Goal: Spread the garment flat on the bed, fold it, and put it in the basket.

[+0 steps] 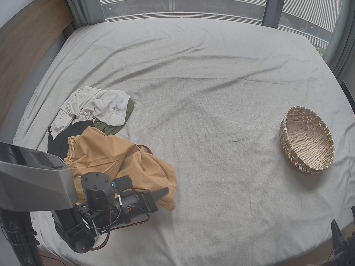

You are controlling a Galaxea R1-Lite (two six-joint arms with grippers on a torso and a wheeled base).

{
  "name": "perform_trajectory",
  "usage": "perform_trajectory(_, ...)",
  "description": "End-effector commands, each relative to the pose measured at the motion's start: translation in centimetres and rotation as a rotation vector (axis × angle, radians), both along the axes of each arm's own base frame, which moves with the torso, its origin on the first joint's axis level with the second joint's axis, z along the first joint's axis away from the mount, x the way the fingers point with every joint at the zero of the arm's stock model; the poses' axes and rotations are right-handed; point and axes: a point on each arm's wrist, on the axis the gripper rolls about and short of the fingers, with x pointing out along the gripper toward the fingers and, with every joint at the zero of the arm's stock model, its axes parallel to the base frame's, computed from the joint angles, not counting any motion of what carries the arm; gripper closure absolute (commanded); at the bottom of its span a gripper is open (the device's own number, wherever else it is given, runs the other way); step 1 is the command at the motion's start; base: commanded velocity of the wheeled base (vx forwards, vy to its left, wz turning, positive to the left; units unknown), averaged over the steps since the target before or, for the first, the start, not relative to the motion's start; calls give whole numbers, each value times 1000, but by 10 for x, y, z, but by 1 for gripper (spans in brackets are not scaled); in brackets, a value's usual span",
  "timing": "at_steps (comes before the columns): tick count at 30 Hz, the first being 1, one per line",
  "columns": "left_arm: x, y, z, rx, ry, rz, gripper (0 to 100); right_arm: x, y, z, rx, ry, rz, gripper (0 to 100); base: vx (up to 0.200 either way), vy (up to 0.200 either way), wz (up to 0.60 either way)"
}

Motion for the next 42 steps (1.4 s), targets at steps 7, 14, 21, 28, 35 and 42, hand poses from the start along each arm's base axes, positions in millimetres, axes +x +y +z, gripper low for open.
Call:
perform_trajectory(7, 6, -29, 0, -30, -43, -41, 100, 1, 0, -5, 0, 12, 0, 0, 0, 0, 0)
perform_trajectory(14, 1, -63, -8, -42, -61, -115, 100, 1, 0, -5, 0, 12, 0, 0, 0, 0, 0)
perform_trajectory(21, -4, -84, -10, -70, -65, -164, 100, 1, 0, -5, 0, 12, 0, 0, 0, 0, 0)
perform_trajectory(28, -6, -97, -13, -83, -67, -193, 100, 1, 0, -5, 0, 12, 0, 0, 0, 0, 0)
perform_trajectory(35, -6, -108, -10, -108, -88, -214, 100, 1, 0, -5, 0, 12, 0, 0, 0, 0, 0)
perform_trajectory(42, -6, -128, -11, -138, -114, -252, 100, 1, 0, -5, 0, 12, 0, 0, 0, 0, 0)
